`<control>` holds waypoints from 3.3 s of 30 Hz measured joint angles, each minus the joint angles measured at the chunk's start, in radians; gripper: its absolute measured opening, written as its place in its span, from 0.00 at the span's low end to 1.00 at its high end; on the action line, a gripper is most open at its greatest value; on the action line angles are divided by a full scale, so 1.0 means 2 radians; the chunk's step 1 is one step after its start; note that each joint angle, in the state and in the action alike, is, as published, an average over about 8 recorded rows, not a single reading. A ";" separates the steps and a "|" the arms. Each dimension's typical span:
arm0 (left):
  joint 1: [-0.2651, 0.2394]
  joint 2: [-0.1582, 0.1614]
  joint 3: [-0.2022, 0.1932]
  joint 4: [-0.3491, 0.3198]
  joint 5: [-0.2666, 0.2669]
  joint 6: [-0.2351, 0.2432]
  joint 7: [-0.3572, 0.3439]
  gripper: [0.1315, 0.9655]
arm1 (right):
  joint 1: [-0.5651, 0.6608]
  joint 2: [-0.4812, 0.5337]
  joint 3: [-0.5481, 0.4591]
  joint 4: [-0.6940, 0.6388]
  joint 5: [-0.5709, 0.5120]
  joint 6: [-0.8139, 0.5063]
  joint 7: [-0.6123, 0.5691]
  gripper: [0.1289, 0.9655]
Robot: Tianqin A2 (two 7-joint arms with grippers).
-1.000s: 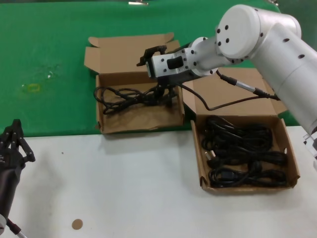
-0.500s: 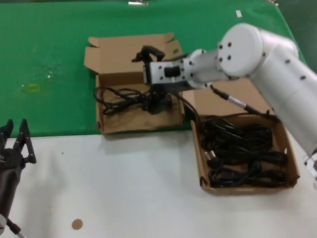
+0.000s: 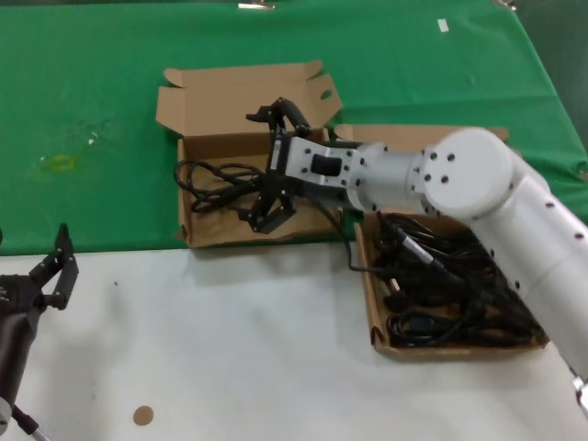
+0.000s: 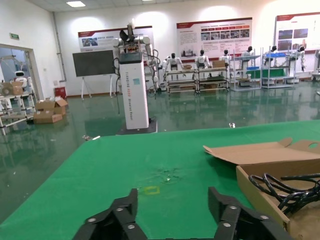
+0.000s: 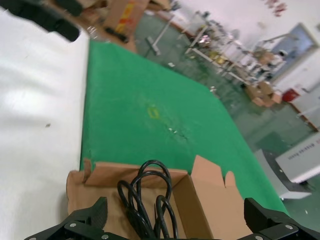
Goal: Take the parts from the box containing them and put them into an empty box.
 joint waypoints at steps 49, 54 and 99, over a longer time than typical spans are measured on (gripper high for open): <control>0.000 0.000 0.000 0.000 0.000 0.000 0.000 1.00 | -0.410 0.044 0.220 0.292 0.232 0.289 0.060 1.00; 0.000 0.000 0.000 0.000 0.000 0.000 0.000 1.00 | -0.434 0.047 0.233 0.310 0.246 0.306 0.063 1.00; 0.000 0.000 0.000 0.000 0.000 0.000 0.000 1.00 | -0.438 0.047 0.236 0.313 0.249 0.309 0.064 1.00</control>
